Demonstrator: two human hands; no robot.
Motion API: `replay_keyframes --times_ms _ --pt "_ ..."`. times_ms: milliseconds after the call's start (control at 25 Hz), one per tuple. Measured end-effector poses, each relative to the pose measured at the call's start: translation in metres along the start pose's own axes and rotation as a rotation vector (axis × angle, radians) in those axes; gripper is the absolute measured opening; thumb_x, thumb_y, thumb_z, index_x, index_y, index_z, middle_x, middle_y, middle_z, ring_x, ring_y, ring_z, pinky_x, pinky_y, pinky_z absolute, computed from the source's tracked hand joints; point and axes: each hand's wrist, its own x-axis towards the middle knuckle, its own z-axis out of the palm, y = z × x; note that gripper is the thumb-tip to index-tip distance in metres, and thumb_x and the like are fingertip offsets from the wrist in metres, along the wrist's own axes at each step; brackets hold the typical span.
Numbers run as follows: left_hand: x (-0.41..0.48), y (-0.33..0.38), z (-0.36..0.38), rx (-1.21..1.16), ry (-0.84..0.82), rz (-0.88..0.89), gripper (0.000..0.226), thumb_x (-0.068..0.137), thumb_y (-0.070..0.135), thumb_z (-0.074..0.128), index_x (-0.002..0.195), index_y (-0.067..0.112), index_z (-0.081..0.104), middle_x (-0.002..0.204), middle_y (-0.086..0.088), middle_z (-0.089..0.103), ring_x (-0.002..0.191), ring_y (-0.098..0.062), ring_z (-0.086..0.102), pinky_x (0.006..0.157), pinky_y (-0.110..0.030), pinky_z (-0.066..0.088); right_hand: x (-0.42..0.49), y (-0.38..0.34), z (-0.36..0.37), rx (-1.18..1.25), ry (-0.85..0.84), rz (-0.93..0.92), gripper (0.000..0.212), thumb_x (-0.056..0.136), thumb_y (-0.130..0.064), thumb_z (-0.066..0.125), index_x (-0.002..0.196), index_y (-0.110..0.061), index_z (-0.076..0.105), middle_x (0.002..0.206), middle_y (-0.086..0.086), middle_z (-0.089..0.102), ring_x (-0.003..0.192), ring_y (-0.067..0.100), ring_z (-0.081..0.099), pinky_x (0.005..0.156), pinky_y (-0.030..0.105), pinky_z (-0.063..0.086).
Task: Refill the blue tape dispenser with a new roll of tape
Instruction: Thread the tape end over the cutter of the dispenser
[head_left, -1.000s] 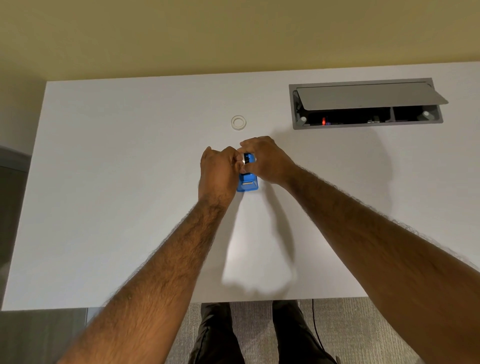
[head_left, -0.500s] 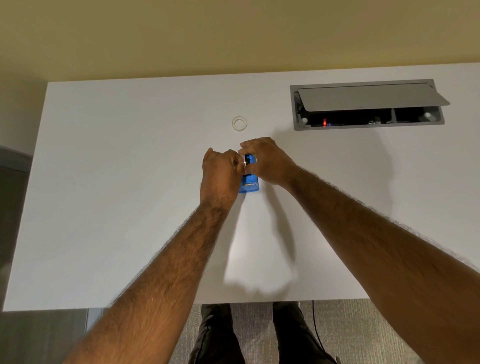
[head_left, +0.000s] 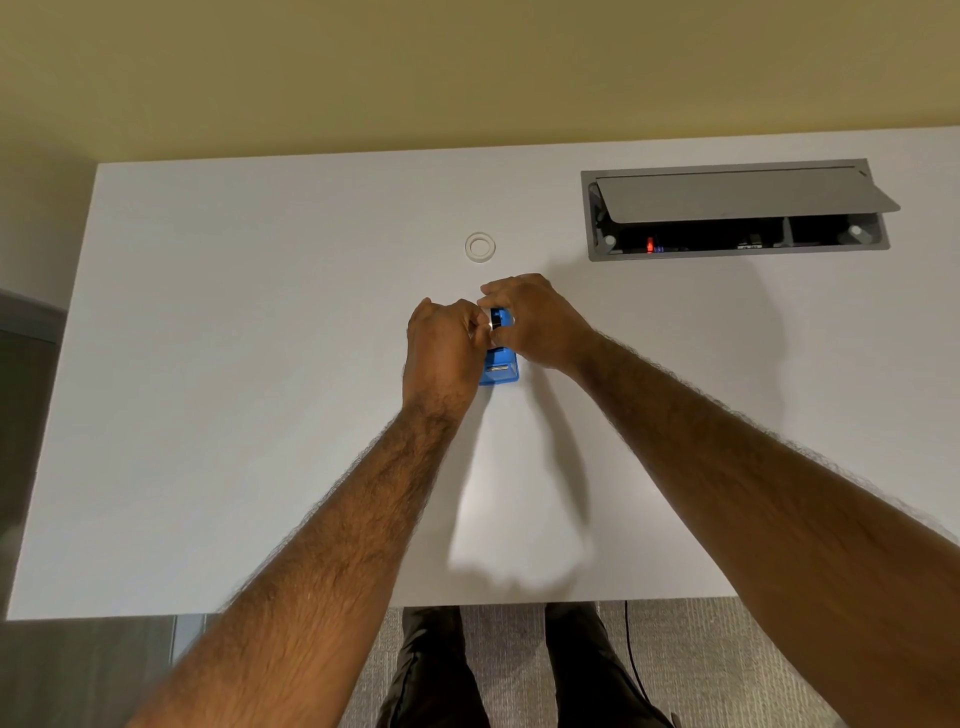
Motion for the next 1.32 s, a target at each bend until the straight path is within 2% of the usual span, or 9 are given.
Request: replay_keyframes --times_ms 240,360,560,760,920,960,1040,1080,1320 --pt "-0.002 0.002 -0.001 -0.012 -0.004 -0.013 0.016 0.096 0.018 0.059 0.089 0.012 0.072 0.085 -0.007 0.064 0.108 -0.032 0.056 0.082 -0.031 0.038 0.0 0.001 0.001 -0.009 0.003 -0.006 0.035 0.088 -0.027 0.072 0.117 -0.006 0.07 0.129 0.013 0.068 0.124 0.029 0.058 0.105 0.047 0.047" --pt "-0.001 0.002 -0.001 -0.024 -0.009 -0.016 0.016 0.097 0.018 0.059 0.091 0.011 0.072 0.088 -0.01 0.068 0.108 -0.031 0.056 0.098 -0.041 0.045 0.0 0.002 0.001 -0.005 -0.007 0.006 0.034 0.089 -0.028 0.072 0.117 -0.009 0.07 0.13 0.01 0.067 0.128 0.027 0.055 0.108 0.048 0.045" --pt "-0.001 0.002 -0.003 -0.013 -0.031 -0.029 0.016 0.096 0.019 0.058 0.092 0.012 0.072 0.089 -0.009 0.066 0.11 -0.03 0.054 0.078 -0.031 0.036 0.002 0.002 0.001 -0.006 -0.016 -0.003 0.035 0.089 -0.03 0.071 0.116 -0.009 0.07 0.131 0.011 0.067 0.129 0.026 0.056 0.108 0.05 0.045" --pt "0.0 0.002 -0.002 0.038 -0.057 0.012 0.016 0.096 0.018 0.058 0.093 0.01 0.071 0.087 -0.009 0.066 0.107 -0.03 0.055 0.083 -0.032 0.04 0.002 0.003 0.001 -0.013 -0.026 -0.003 0.035 0.09 -0.031 0.071 0.118 -0.01 0.07 0.13 0.01 0.068 0.129 0.025 0.056 0.107 0.049 0.046" --pt "-0.008 0.002 -0.002 0.04 -0.028 -0.004 0.025 0.097 0.016 0.058 0.121 0.018 0.063 0.096 -0.005 0.068 0.119 -0.028 0.05 0.098 -0.043 0.046 0.001 0.002 0.002 -0.012 -0.009 0.019 0.044 0.088 -0.029 0.073 0.127 -0.009 0.066 0.139 0.011 0.062 0.133 0.027 0.052 0.111 0.049 0.043" --pt "-0.009 0.001 -0.002 0.063 -0.001 0.028 0.026 0.096 0.013 0.06 0.12 0.016 0.065 0.09 -0.004 0.067 0.111 -0.031 0.053 0.104 -0.048 0.044 0.0 0.002 0.001 -0.011 -0.019 0.027 0.049 0.087 -0.03 0.074 0.131 -0.009 0.064 0.143 0.009 0.059 0.136 0.027 0.049 0.113 0.049 0.04" --pt "-0.01 -0.003 -0.004 0.136 0.061 0.146 0.014 0.089 0.003 0.064 0.081 0.013 0.067 0.063 0.005 0.05 0.075 -0.025 0.05 0.102 -0.055 0.046 0.0 0.002 0.0 0.009 -0.03 0.03 0.054 0.085 -0.03 0.076 0.133 -0.01 0.063 0.145 0.009 0.057 0.138 0.026 0.047 0.114 0.05 0.039" --pt "-0.009 -0.004 -0.006 0.182 0.087 0.188 0.026 0.087 0.001 0.065 0.067 0.016 0.057 0.057 0.01 0.037 0.066 -0.02 0.041 0.1 -0.055 0.047 0.0 0.003 0.0 0.026 -0.03 0.028 0.053 0.084 -0.028 0.077 0.132 -0.01 0.063 0.144 0.009 0.058 0.137 0.027 0.048 0.113 0.05 0.04" --pt "-0.009 -0.009 -0.007 0.278 0.077 0.256 0.017 0.082 0.003 0.073 0.068 0.012 0.068 0.057 -0.002 0.058 0.066 -0.028 0.055 0.1 -0.045 0.043 -0.002 0.003 -0.001 0.056 -0.012 0.046 0.053 0.083 -0.027 0.077 0.132 -0.01 0.063 0.146 0.007 0.057 0.138 0.026 0.046 0.114 0.049 0.038"
